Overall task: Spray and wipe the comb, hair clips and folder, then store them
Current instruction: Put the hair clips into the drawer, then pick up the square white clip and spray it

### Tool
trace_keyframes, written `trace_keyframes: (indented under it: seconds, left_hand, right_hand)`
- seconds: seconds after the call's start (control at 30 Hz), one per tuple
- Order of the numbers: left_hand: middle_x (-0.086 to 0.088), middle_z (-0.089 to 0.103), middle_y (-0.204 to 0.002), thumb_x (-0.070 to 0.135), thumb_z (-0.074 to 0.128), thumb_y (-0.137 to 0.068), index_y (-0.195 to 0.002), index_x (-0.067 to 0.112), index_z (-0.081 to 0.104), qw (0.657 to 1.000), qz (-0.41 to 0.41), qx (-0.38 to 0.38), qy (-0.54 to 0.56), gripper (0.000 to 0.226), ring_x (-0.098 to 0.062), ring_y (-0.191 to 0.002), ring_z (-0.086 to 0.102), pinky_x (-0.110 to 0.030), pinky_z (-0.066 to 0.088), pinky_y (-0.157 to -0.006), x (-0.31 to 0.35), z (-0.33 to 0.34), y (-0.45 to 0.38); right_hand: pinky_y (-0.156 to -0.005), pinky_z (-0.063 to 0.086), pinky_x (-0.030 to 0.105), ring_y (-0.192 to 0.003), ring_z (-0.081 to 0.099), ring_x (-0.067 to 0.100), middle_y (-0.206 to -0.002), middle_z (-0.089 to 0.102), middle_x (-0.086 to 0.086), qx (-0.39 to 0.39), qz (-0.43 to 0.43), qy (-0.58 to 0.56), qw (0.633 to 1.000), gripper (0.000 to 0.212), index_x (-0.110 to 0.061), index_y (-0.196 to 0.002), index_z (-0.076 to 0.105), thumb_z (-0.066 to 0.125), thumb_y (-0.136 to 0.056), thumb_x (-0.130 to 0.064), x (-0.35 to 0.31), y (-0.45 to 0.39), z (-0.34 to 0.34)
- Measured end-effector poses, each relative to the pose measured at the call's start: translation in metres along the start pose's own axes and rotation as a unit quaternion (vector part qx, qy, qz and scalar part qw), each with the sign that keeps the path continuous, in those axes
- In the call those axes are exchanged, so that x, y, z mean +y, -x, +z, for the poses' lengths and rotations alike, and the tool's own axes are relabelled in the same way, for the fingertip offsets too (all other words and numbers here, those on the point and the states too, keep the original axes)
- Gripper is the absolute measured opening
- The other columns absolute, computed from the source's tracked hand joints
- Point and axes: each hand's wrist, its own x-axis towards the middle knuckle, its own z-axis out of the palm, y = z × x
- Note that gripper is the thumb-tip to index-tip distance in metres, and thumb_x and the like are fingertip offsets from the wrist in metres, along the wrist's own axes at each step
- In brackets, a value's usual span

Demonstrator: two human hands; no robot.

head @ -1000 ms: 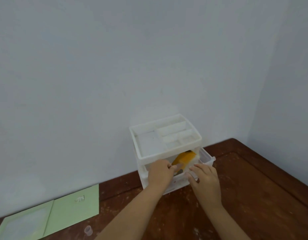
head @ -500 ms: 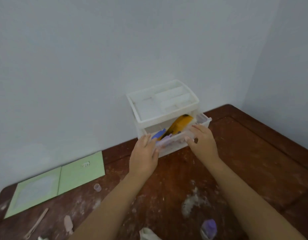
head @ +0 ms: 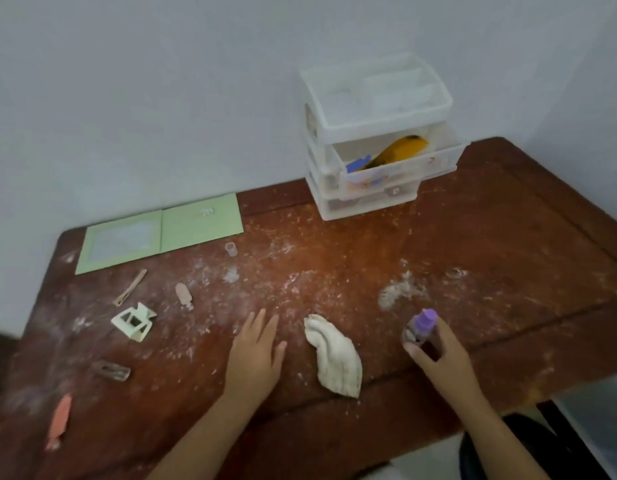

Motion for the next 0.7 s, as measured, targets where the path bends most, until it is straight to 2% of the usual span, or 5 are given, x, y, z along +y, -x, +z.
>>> trace_keyframes:
  seconds: [0.1, 0.2, 0.3, 0.47, 0.7]
  left_hand:
    - [-0.015, 0.068, -0.109, 0.036, 0.047, -0.080, -0.102, 0.008, 0.069, 0.998, -0.050, 0.013, -0.029, 0.041, -0.034, -0.101, 0.065, -0.045, 0.055, -0.073, -0.021, 0.017, 0.030]
    - [-0.011, 0.036, -0.146, 0.031, 0.042, -0.094, -0.134, 0.012, 0.043, 0.993, -0.097, 0.053, 0.032, 0.045, -0.028, -0.138, 0.030, -0.043, 0.030, -0.110, -0.030, 0.018, 0.048]
    - [-0.002, 0.015, -0.155, 0.035, 0.031, -0.097, -0.143, 0.018, 0.023, 0.982, -0.147, 0.100, 0.061, 0.050, -0.019, -0.144, 0.006, -0.033, 0.011, -0.117, -0.053, 0.012, 0.056]
    - [-0.009, 0.024, -0.151, 0.030, 0.040, -0.094, -0.142, 0.013, 0.026, 0.952, -0.253, 0.146, 0.093, 0.053, -0.024, -0.141, 0.018, -0.033, 0.019, -0.114, -0.106, -0.009, 0.078]
    - [-0.011, 0.041, -0.141, 0.026, 0.051, -0.090, -0.133, 0.008, 0.038, 0.943, -0.260, 0.171, 0.115, 0.049, -0.027, -0.130, 0.035, -0.037, 0.032, -0.108, -0.165, -0.050, 0.048]
  right_hand:
    - [-0.077, 0.033, 0.021, -0.100, 0.053, 0.021, -0.110, 0.059, 0.012, 0.078, -0.048, 0.017, 0.996, 0.036, 0.000, -0.116, 0.055, 0.064, -0.081, -0.004, -0.017, -0.004, 0.016]
    - [-0.062, 0.035, 0.009, -0.081, 0.052, 0.018, -0.090, 0.058, 0.007, 0.085, -0.129, 0.007, 0.988, 0.022, -0.005, -0.098, 0.057, 0.065, -0.078, 0.000, -0.049, 0.002, 0.039]
    - [-0.066, 0.034, -0.001, -0.076, 0.051, 0.004, -0.082, 0.055, -0.005, 0.024, -0.180, -0.007, 0.983, 0.028, -0.013, -0.093, 0.053, 0.067, -0.075, 0.004, -0.077, 0.007, 0.077]
    - [-0.068, 0.044, 0.025, -0.074, 0.056, 0.018, -0.080, 0.059, 0.005, -0.110, -0.175, 0.010, 0.978, 0.017, -0.013, -0.093, 0.057, 0.064, -0.080, -0.005, -0.105, 0.017, 0.154]
    - [-0.070, 0.037, 0.002, -0.102, 0.053, 0.005, -0.116, 0.052, -0.008, -0.166, -0.169, 0.023, 0.971, 0.050, -0.018, -0.130, 0.042, 0.060, -0.084, -0.008, -0.113, 0.017, 0.206]
